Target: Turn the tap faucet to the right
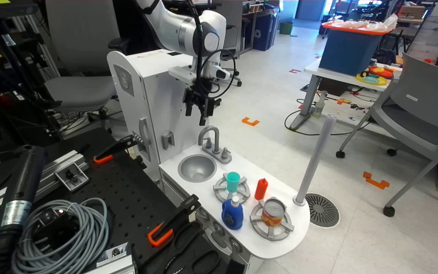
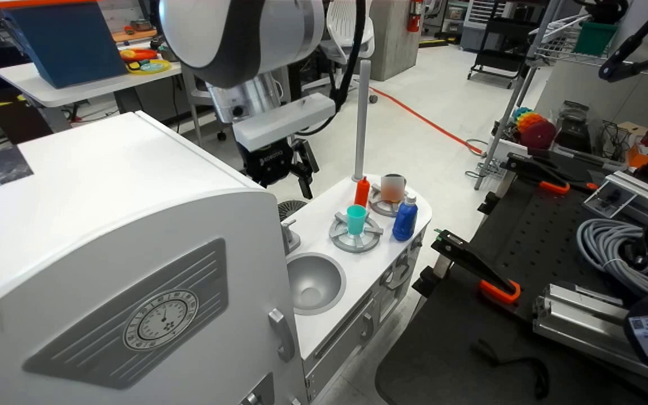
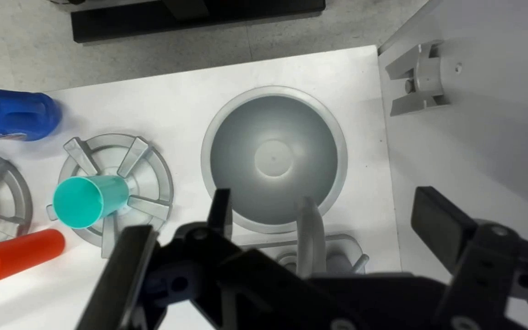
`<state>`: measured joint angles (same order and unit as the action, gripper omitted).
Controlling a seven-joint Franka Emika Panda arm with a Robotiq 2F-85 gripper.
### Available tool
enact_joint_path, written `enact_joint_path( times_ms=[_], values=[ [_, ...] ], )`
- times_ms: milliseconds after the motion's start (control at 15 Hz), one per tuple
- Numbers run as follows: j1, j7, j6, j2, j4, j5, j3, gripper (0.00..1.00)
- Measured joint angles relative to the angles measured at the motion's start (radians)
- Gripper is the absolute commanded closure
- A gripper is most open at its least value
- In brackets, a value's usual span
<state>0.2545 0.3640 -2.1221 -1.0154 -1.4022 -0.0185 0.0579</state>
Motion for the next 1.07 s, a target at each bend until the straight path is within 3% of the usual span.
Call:
enact_joint_path(
  times_ms=[1067],
  values=[
    [0.017, -0.024, 0.002, -0.302, 0.329, -0.024, -0.052, 0.0]
  ],
)
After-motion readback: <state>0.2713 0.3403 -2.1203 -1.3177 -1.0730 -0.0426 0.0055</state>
